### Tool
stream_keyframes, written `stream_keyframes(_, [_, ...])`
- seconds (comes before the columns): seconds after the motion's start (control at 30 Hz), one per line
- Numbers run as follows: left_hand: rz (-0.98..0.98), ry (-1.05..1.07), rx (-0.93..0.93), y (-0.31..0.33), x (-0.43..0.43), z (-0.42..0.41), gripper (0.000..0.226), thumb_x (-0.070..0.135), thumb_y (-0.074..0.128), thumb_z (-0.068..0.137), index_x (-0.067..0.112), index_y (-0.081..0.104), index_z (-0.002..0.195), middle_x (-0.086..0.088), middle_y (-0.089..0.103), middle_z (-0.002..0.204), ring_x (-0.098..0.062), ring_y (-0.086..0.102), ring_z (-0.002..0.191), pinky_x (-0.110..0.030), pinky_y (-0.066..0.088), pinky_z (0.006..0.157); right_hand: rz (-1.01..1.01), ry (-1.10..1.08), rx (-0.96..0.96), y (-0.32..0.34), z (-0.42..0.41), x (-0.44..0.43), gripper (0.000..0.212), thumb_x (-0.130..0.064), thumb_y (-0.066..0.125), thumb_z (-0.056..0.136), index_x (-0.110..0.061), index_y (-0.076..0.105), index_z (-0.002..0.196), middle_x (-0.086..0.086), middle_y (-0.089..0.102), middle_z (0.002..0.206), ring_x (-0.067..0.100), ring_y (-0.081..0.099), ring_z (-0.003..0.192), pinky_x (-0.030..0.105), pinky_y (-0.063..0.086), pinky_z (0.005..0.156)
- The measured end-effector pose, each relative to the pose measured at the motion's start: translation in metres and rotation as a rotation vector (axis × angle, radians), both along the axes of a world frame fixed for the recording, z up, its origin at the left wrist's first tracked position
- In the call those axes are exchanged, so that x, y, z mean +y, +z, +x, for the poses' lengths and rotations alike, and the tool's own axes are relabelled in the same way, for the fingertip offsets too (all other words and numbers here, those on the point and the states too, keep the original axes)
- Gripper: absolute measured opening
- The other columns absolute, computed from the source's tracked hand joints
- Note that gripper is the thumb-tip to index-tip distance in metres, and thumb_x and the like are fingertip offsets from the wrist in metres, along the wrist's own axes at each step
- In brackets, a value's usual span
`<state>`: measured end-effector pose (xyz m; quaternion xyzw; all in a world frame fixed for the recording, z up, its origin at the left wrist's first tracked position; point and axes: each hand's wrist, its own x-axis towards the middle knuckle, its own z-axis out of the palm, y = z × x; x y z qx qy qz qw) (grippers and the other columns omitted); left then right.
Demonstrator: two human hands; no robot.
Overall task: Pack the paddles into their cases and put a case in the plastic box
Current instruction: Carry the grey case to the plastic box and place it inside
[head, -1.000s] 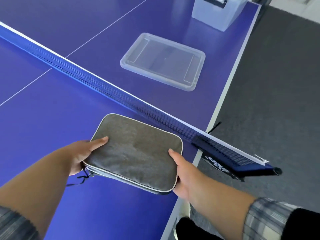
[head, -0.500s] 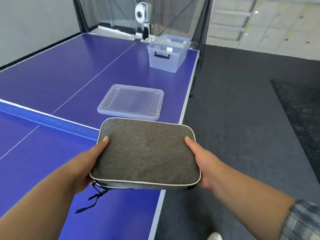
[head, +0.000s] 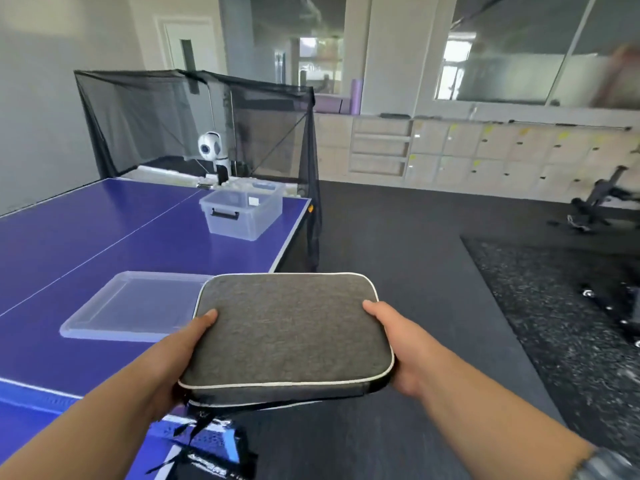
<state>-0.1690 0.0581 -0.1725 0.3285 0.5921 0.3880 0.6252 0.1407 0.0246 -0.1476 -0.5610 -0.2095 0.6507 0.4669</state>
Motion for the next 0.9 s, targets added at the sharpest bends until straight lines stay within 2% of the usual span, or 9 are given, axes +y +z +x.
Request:
stream_keyframes(0.1, [0.022,0.023,0.01,0.004,0.013,0.066,0.047,0.054,0.071,0.079,0.014,0.072,0.103,-0.012,0.078,0.087,-0.029,0.075,0.068,-0.037,0.054,0.066,0.05,0.006,0.009,0.009,0.063,0.008,0.029,-0.031,0.06,0.096,-0.01,0.071,0.112,0.008,0.079,0.102,0.022,0.077,0.086,0.033,0.057,0.068])
stream_keyframes(0.27, [-0.002,0.014,0.025,0.011,0.037,0.142,0.052,0.058,0.07,0.08,0.013,0.071,0.106,-0.014,0.078,0.09,-0.032,0.072,0.079,-0.039,0.054,0.069,0.084,0.001,-0.014,0.02,0.138,0.028,0.027,-0.026,0.058,0.097,-0.009,0.069,0.116,0.007,0.08,0.097,0.019,0.077,0.078,0.028,0.058,0.061])
stream_keyframes(0.37, [-0.006,0.0,0.039,0.016,0.057,0.171,0.052,0.057,0.069,0.081,0.011,0.071,0.106,-0.014,0.078,0.088,-0.031,0.073,0.075,-0.038,0.053,0.065,0.118,-0.001,-0.032,0.017,0.167,0.044,0.027,-0.024,0.057,0.097,-0.012,0.066,0.119,0.005,0.08,0.098,0.017,0.077,0.079,0.026,0.057,0.058])
stream_keyframes(0.47, [-0.012,0.014,0.049,0.017,0.082,0.19,0.051,0.057,0.07,0.081,0.01,0.071,0.102,-0.013,0.078,0.084,-0.028,0.074,0.063,-0.037,0.053,0.061,0.171,0.01,-0.063,0.008,0.187,0.066,0.027,-0.022,0.055,0.097,-0.017,0.063,0.123,0.003,0.079,0.102,0.017,0.076,0.087,0.027,0.057,0.063])
stream_keyframes(0.57, [-0.034,0.015,0.041,0.017,0.112,0.204,0.052,0.057,0.069,0.082,0.01,0.071,0.104,-0.012,0.078,0.084,-0.027,0.075,0.065,-0.035,0.053,0.059,0.18,0.005,-0.067,-0.005,0.202,0.099,0.029,-0.021,0.056,0.099,-0.017,0.061,0.127,0.004,0.078,0.109,0.02,0.075,0.096,0.031,0.058,0.071])
stream_keyframes(0.7, [-0.024,0.036,0.037,0.006,0.166,0.219,0.055,0.061,0.068,0.08,0.014,0.071,0.107,-0.008,0.079,0.088,-0.025,0.076,0.077,-0.035,0.056,0.066,0.174,0.01,-0.066,-0.02,0.221,0.157,0.027,-0.023,0.053,0.1,-0.017,0.063,0.125,0.004,0.078,0.108,0.021,0.076,0.094,0.031,0.059,0.065])
stream_keyframes(0.83, [-0.01,-0.009,0.042,-0.001,0.244,0.233,0.055,0.061,0.069,0.08,0.013,0.073,0.106,-0.006,0.079,0.089,-0.024,0.076,0.08,-0.036,0.058,0.074,0.166,0.002,-0.101,-0.028,0.238,0.236,0.028,-0.023,0.052,0.1,-0.016,0.064,0.124,0.006,0.078,0.109,0.024,0.076,0.094,0.041,0.056,0.077])
stream_keyframes(0.9, [-0.004,-0.029,0.06,0.0,0.291,0.237,0.056,0.061,0.068,0.081,0.012,0.072,0.107,-0.007,0.079,0.091,-0.025,0.076,0.083,-0.04,0.059,0.081,0.166,-0.014,-0.109,-0.029,0.241,0.283,0.028,-0.022,0.051,0.1,-0.015,0.064,0.124,0.007,0.078,0.108,0.024,0.076,0.094,0.041,0.055,0.076])
